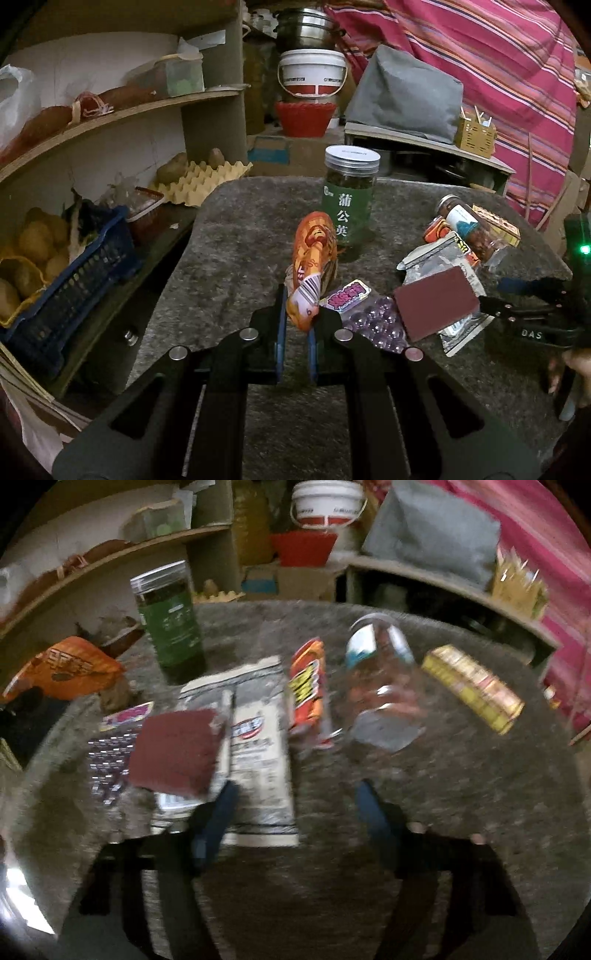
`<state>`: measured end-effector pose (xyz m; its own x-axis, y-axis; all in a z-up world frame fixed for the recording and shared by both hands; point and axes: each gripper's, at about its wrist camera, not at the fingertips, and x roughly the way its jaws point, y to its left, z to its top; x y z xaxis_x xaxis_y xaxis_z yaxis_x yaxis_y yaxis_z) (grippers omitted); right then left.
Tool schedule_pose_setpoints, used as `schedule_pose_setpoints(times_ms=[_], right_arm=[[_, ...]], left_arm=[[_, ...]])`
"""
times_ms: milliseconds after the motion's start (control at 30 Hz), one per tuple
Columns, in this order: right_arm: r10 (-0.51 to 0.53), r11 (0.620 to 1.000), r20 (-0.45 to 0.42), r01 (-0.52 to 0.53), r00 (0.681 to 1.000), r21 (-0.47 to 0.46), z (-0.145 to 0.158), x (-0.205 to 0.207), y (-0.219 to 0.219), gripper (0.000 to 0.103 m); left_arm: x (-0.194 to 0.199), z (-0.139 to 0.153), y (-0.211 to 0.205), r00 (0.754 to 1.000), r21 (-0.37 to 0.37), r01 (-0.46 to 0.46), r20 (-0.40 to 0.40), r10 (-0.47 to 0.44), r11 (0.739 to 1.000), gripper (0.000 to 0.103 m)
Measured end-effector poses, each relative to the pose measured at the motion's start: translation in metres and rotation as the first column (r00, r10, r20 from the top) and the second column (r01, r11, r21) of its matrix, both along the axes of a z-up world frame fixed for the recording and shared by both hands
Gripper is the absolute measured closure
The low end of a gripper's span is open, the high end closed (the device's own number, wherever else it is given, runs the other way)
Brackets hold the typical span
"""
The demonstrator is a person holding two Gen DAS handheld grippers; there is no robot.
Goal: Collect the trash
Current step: 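Grasp the white-and-grey snack packet with the right tool while the left tool holds the wrapper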
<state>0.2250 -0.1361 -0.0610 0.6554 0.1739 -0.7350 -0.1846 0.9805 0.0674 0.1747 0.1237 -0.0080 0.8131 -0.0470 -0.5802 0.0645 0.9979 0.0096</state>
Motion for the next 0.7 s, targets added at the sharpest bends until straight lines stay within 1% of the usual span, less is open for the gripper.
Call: schedule_pose_setpoints(times_ms=[33,67,100,133,200,233,300,367,433,467,500,533,567,600,633,700], right_arm=[[0.011,1.000,-0.006,-0.011,1.000,0.013,-0.001,0.000,0.001,0.052],[0.029,0.999,-0.012,-0.029,1.000,0.027,-0.001,0.000,0.002,0.062],[0.048,0.998,-0.017,-0.047,0.999,0.049,-0.001,-0.001,0.003,0.075],[0.058,0.996,-0.019,-0.057,0.998,0.063,0.000,-0.002,0.004,0.079],[0.054,0.998,-0.004,-0.054,0.999,0.040,0.001,-0.005,0.007,0.096],[0.054,0.998,0.004,-0.054,0.999,0.026,0.002,-0.007,0.008,0.097],[0.050,0.999,0.015,-0.051,0.999,0.019,0.005,-0.010,0.006,0.102],[0.047,0.999,0.020,-0.047,0.999,0.015,0.009,-0.013,0.003,0.102],[0.049,0.999,0.023,-0.049,0.999,-0.021,0.011,-0.015,0.004,0.099],[0.050,0.999,0.028,-0.050,0.998,-0.022,0.012,-0.017,0.004,0.098],[0.047,0.999,0.026,-0.046,0.999,-0.013,0.012,-0.018,0.003,0.093],[0.041,0.999,0.022,-0.040,0.999,-0.007,0.012,-0.017,0.002,0.082],[0.034,0.999,0.025,-0.034,0.999,-0.003,0.013,-0.017,0.001,0.049],[0.026,1.000,0.042,-0.026,0.999,0.001,0.014,-0.019,0.001,0.029],[0.023,1.000,0.056,-0.023,0.998,0.001,0.015,-0.020,0.001,0.029],[0.026,1.000,0.052,-0.026,0.998,-0.003,0.016,-0.019,0.004,0.029]], left_arm=[[-0.001,0.001,0.001,1.000,-0.001,-0.001,0.002,0.001,1.000,0.095],[-0.001,0.002,0.001,1.000,-0.004,-0.002,0.002,0.002,1.000,0.095],[-0.002,0.002,0.002,1.000,-0.006,-0.003,0.003,0.003,1.000,0.095],[-0.003,0.003,0.002,1.000,-0.005,-0.004,0.004,0.004,1.000,0.095],[-0.004,0.004,0.002,1.000,-0.002,-0.007,0.006,0.008,1.000,0.095],[-0.004,0.005,0.003,1.000,-0.003,-0.010,0.006,0.010,1.000,0.095],[-0.006,0.006,0.003,1.000,-0.010,-0.014,0.006,0.014,1.000,0.095],[-0.008,0.007,0.004,1.000,-0.020,-0.016,0.008,0.016,1.000,0.095],[-0.011,0.009,0.005,1.000,-0.031,-0.018,0.011,0.018,0.999,0.095],[-0.012,0.010,0.005,1.000,-0.031,-0.019,0.012,0.020,0.999,0.095],[-0.014,0.011,0.005,1.000,-0.031,-0.019,0.017,0.019,0.999,0.095],[-0.015,0.012,0.006,1.000,-0.036,-0.018,0.019,0.019,0.999,0.095],[-0.016,0.012,0.008,1.000,-0.044,-0.015,0.018,0.016,0.999,0.095],[-0.017,0.012,0.010,1.000,-0.052,-0.014,0.015,0.015,0.999,0.095],[-0.017,0.010,0.013,1.000,-0.063,-0.014,0.010,0.014,0.998,0.095],[-0.015,0.004,0.020,1.000,-0.078,-0.018,-0.011,0.018,0.997,0.095]])
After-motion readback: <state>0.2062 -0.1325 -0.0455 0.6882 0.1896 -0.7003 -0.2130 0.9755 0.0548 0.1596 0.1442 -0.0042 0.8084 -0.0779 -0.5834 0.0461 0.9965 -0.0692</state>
